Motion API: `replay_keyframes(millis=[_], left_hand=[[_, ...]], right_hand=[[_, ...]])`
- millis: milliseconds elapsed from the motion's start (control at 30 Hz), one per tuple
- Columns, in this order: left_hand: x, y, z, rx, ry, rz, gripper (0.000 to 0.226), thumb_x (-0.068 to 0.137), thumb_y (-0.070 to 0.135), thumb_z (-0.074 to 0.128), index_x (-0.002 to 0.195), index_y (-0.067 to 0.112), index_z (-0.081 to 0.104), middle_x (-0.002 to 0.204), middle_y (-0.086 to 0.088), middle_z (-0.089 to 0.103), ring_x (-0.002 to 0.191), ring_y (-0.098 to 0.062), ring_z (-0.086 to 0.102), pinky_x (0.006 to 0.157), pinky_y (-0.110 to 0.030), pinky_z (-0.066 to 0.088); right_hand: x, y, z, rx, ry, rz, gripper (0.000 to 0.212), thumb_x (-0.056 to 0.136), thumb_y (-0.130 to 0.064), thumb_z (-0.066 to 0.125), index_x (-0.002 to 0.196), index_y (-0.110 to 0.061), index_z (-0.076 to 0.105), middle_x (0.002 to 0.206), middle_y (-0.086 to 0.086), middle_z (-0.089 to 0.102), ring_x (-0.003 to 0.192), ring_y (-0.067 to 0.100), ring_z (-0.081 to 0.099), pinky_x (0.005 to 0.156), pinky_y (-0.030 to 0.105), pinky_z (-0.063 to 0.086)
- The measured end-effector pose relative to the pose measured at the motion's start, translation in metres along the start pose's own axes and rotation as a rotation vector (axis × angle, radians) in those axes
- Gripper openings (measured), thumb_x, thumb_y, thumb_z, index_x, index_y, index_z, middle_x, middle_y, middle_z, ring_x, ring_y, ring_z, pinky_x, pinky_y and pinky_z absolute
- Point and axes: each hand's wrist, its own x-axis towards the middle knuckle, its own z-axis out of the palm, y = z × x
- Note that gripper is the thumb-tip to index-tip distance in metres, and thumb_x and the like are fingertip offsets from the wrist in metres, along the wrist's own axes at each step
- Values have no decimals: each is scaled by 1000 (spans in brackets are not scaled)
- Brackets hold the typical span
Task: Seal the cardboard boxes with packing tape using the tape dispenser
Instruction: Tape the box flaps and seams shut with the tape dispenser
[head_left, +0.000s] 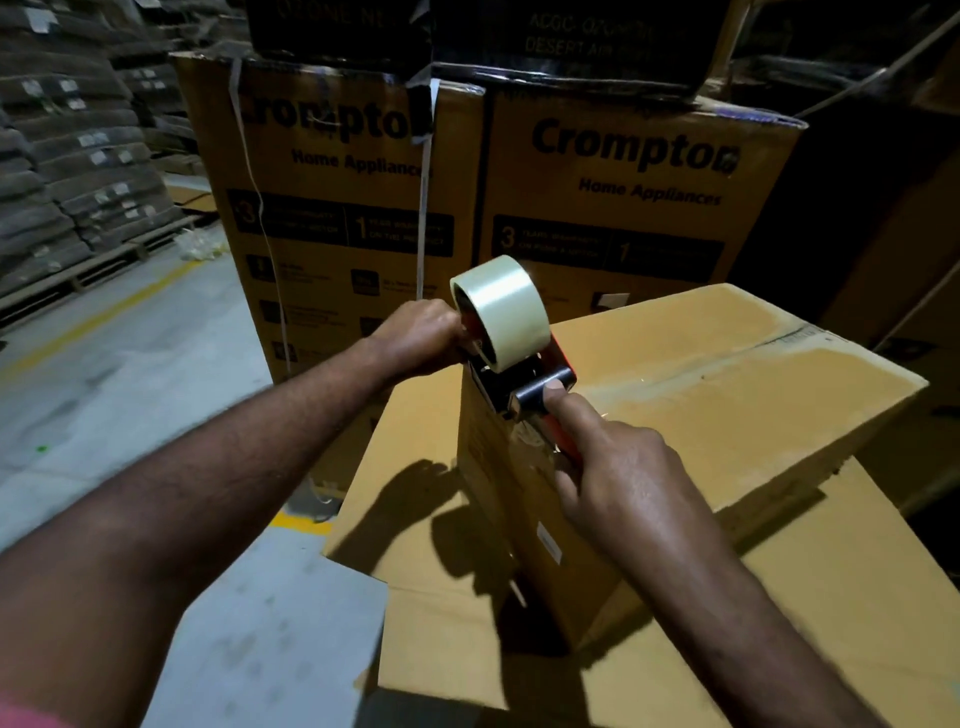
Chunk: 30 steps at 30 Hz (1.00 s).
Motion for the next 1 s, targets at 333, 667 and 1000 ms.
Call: replay_keyframes(millis=[333,667,1000], left_hand=[[-2,28,-19,-59,-54,-104,23,96,20,68,118,15,71,116,-3,71,101,-14,62,78,-24,44],[-10,66,-8,-483,-325,-16,28,101,5,57,112,30,57,105,14,55,105,-17,62,77,-22,51],[-26,89,31,204,-352,-117,77,92,18,65,158,25,28,166,-9,22,155,-31,11,123,-64,1]], right_hand=[[-72,-4,-24,-57,1,72,79,99,-37,54,149,-52,-5,94,-12,51,84,3,53,76,19,51],[-68,-7,-22,-54,11,57,68,100,-26,56,148,-49,13,74,-13,46,63,0,47,52,13,39],[-80,2,-25,30,42,86,62,100,-20,51,140,-53,18,77,-8,53,67,9,60,63,33,61]])
